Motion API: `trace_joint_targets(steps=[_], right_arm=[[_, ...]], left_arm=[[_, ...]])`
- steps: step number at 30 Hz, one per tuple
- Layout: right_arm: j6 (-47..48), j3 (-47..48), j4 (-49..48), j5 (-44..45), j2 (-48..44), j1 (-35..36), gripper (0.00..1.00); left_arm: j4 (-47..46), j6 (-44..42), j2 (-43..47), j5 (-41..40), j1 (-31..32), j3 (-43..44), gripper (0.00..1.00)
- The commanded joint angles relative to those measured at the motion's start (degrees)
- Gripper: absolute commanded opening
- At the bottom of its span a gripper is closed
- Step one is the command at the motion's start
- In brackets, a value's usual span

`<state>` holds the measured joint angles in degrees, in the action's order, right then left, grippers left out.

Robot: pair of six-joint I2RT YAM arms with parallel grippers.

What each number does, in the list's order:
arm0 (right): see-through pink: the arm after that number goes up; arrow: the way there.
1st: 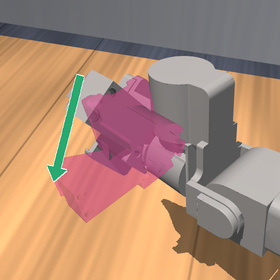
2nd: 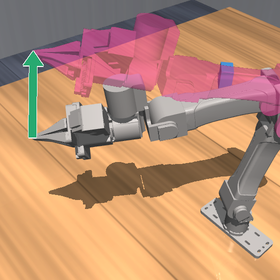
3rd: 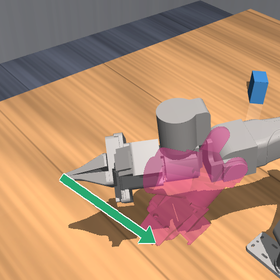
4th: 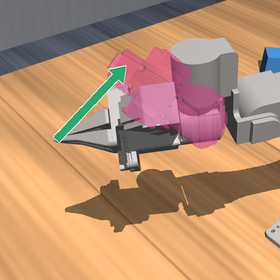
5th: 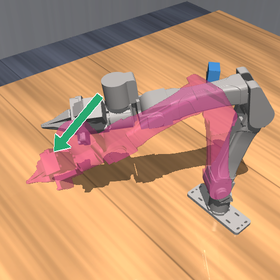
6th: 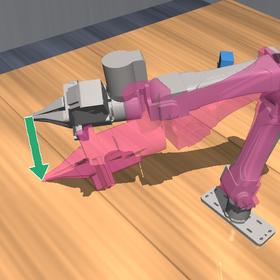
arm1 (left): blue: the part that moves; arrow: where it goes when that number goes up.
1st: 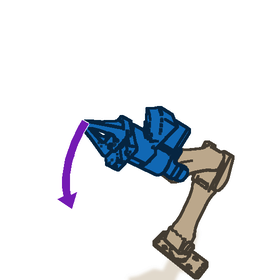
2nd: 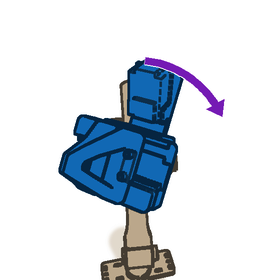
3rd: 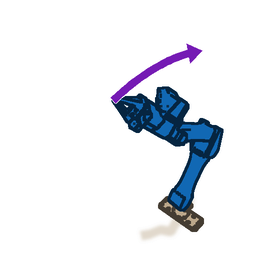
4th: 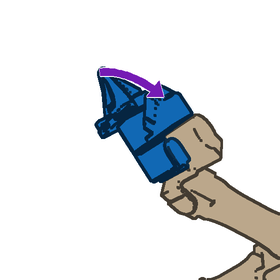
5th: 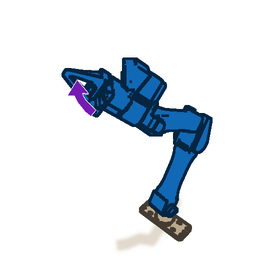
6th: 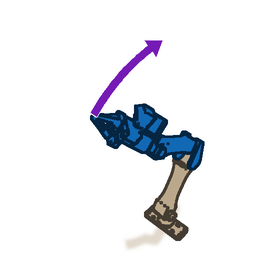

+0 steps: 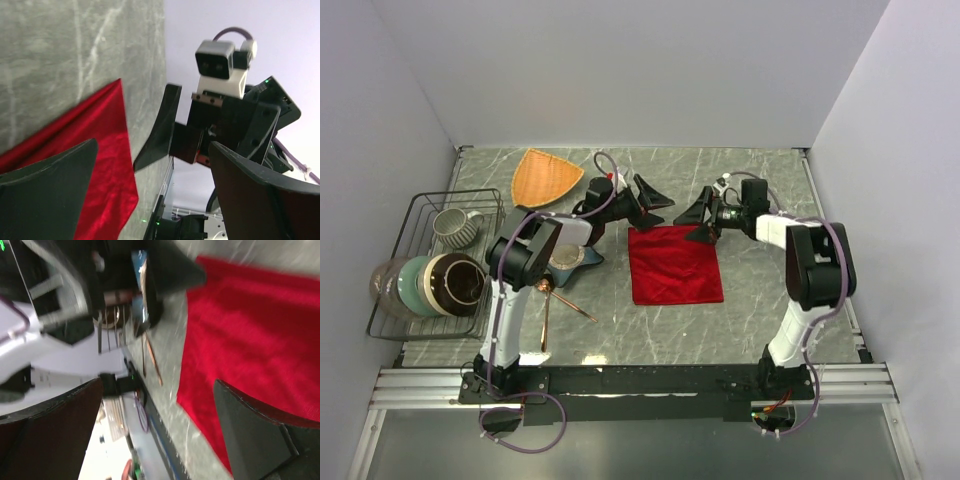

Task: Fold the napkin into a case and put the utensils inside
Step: Smooth out the square-folded napkin at the center of the board.

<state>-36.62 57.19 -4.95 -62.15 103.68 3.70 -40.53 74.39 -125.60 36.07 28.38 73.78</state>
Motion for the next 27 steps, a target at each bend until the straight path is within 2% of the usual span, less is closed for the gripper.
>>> trace_joint_targets(steps=[1,13,16,21,25,27], right_arm=[[-10.38,3.80,-13.23,3.17,4.24,-0.54,0.98],[-23.76,1.35,-31.17,7.74,13.21,-3.44,0.87],[-22.18,1.35,-28.72,9.59,15.58,-3.44,0.79],[-17.18,1.87,-22.83,12.57,15.59,-3.44,0.76],[-14.18,2.40,-18.44,14.42,15.41,-3.53,0.74],[-14.00,2.40,-18.16,14.69,15.76,-3.44,0.75]], left_arm=[[-3.06,0.40,-2.28,-0.83,0.45,2.25,0.99],[-1.39,-0.82,-4.74,-1.80,-1.49,-1.44,0.99],[-1.13,-1.26,-4.92,-1.54,-1.75,-1.27,0.99],[-3.13,-2.67,-4.04,-0.57,-2.45,-0.48,0.99],[-6.58,-5.39,-2.20,4.17,-1.23,1.89,0.99],[-9.72,-4.17,-2.98,6.89,0.35,3.29,0.99]])
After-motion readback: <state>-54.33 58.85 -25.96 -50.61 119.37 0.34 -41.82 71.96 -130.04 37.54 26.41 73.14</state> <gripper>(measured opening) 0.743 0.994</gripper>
